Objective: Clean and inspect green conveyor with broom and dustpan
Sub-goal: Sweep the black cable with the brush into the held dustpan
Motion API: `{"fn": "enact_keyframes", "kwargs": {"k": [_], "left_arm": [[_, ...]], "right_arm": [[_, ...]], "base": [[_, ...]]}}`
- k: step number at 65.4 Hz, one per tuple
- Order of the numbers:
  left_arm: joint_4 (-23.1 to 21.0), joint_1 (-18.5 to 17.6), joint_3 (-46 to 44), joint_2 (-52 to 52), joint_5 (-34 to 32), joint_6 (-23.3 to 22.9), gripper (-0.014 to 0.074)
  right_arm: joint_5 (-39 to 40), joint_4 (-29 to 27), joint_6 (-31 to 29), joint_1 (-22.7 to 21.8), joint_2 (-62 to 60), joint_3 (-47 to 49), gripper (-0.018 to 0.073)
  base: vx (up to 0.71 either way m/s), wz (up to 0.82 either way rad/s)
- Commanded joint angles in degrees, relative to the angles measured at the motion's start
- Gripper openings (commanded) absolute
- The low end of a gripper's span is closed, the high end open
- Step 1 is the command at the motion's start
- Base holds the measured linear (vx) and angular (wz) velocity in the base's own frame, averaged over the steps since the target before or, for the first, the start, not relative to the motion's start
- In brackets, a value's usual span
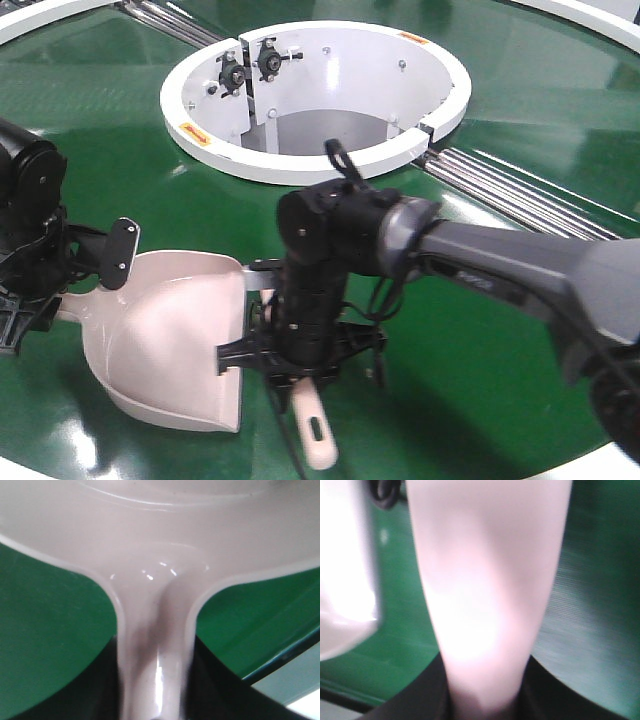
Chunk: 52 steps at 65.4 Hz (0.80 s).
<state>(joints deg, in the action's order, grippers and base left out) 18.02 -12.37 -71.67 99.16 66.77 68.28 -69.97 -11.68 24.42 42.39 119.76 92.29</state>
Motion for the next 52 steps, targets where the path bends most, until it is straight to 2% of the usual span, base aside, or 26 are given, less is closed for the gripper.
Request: {"fn": "enact_keyframes", "kwargs": {"k": [1,12,20,27,42,52], "left_arm": [[0.15,-0.42,-1.52,-3.17,-0.04,-0.68,0.0056],[0.15,-0.42,-1.52,-3.17,-0.04,-0.68,0.0056],[0.15,-0.42,-1.52,-3.17,-0.04,-0.68,0.0056],[0.15,-0.42,-1.52,-3.17,-0.04,-0.68,0.0056],[0.15,-0.42,-1.52,-3.17,-0.04,-0.68,0.0056],[0.15,-0.42,-1.52,-3.17,-0.04,-0.68,0.0056]], "right_arm": [[-4.07,-4.67,-2.19,2.64,-0.45,7.39,-0.0003],[-4.02,-7.37,-4.41,5.88,2.74,18.45,-0.0003],[-4.02,-8.25,-5.10,6.46,3.18,23.22,-0.0003],[-4.02,-7.62,-5.02,6.32,2.69,23.40,-0.0003],[-4.02,-1.84,-4.75,6.07,1.64,23.34,-0.0003],[-4.02,-0.32,-4.75,3.46,-1.02,20.54,-0.0001]], "base": [[0.00,0.00],[0.00,0.00],[0.00,0.00],[0.00,0.00],[0.00,0.00],[0.00,0.00]]}}
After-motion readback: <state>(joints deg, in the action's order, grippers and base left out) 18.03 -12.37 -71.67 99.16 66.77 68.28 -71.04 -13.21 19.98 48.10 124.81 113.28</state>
